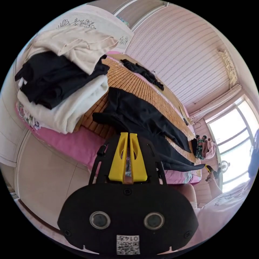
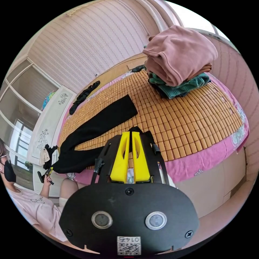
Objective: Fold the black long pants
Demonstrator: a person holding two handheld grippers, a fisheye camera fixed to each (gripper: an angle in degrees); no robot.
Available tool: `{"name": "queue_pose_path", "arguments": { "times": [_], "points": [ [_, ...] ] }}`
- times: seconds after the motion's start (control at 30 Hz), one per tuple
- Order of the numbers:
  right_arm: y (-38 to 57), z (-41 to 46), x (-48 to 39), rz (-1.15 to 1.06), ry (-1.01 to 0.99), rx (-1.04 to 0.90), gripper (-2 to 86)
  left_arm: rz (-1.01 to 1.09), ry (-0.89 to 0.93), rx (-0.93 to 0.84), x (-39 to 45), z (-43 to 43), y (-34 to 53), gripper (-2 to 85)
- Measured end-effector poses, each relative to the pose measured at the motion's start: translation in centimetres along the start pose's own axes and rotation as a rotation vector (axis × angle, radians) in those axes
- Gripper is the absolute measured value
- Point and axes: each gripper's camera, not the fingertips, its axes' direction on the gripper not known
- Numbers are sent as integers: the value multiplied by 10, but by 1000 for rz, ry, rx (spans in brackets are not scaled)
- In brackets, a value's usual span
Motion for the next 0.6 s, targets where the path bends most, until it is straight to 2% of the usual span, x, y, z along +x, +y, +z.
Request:
{"name": "queue_pose_path", "arguments": {
  "times": [0.13,0.27,0.4,0.5,0.6],
  "points": [
    [-102,41,-50,-123,56,-1,17,106,-12,105,46,11,-77,-6],
    [-181,93,-92,-71,149,-4,53,81,-106,202,83,65,-160,40],
    [-189,145,-105,-58,177,-120,63,-21,-174,163,95,115,-176,58],
    [-163,186,-110,-110,202,-212,62,96,-159,91,122,153,-155,53],
    [-138,212,-109,-119,221,-233,60,196,-196,-58,143,198,-123,57]
  ]
}}
